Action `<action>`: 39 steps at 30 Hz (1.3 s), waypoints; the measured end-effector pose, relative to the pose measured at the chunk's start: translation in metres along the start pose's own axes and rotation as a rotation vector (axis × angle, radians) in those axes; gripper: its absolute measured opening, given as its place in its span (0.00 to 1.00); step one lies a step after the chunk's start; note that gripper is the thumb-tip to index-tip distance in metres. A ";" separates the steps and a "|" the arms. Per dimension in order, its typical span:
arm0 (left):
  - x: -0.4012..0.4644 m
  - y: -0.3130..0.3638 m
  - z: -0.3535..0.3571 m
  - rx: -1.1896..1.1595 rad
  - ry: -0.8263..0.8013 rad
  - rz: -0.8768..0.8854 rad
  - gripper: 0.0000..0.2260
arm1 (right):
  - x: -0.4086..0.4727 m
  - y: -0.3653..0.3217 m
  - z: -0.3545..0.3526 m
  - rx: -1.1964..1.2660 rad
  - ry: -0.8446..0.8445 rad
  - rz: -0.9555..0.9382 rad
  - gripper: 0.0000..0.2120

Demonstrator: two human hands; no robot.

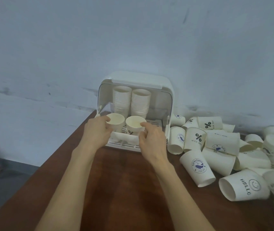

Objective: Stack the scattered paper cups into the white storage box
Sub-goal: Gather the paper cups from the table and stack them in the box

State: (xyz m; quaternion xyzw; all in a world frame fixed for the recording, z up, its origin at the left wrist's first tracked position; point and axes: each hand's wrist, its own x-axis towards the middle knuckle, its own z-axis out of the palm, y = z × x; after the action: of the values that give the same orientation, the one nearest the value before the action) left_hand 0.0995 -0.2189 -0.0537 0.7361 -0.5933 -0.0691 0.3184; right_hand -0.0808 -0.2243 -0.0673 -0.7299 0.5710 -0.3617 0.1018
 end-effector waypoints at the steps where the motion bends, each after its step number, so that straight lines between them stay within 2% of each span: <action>1: -0.003 0.000 0.001 -0.008 0.007 -0.003 0.16 | -0.002 0.001 0.000 0.017 -0.008 0.005 0.18; 5: -0.013 0.002 0.003 -0.039 0.036 0.003 0.15 | -0.002 0.004 -0.009 0.081 -0.066 0.010 0.19; 11: -0.026 0.024 -0.012 0.068 -0.127 0.021 0.21 | -0.015 -0.002 -0.030 0.115 -0.160 -0.002 0.19; 16: -0.063 0.040 -0.011 -0.025 -0.160 0.073 0.20 | -0.027 -0.006 -0.052 0.064 -0.264 -0.026 0.23; 21: -0.098 0.059 0.000 -0.102 -0.163 0.118 0.20 | -0.050 -0.001 -0.075 0.032 -0.315 0.014 0.20; 27: -0.120 0.089 0.018 -0.127 -0.173 0.172 0.14 | -0.087 0.017 -0.108 0.028 -0.281 0.034 0.18; 39: -0.125 0.150 0.065 -0.141 -0.329 0.236 0.14 | -0.139 0.060 -0.160 -0.032 -0.158 0.000 0.17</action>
State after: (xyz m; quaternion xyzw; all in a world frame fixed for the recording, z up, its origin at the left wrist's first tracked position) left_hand -0.0923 -0.1432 -0.0570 0.6163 -0.7130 -0.1921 0.2738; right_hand -0.2413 -0.0757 -0.0433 -0.7576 0.5670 -0.2938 0.1350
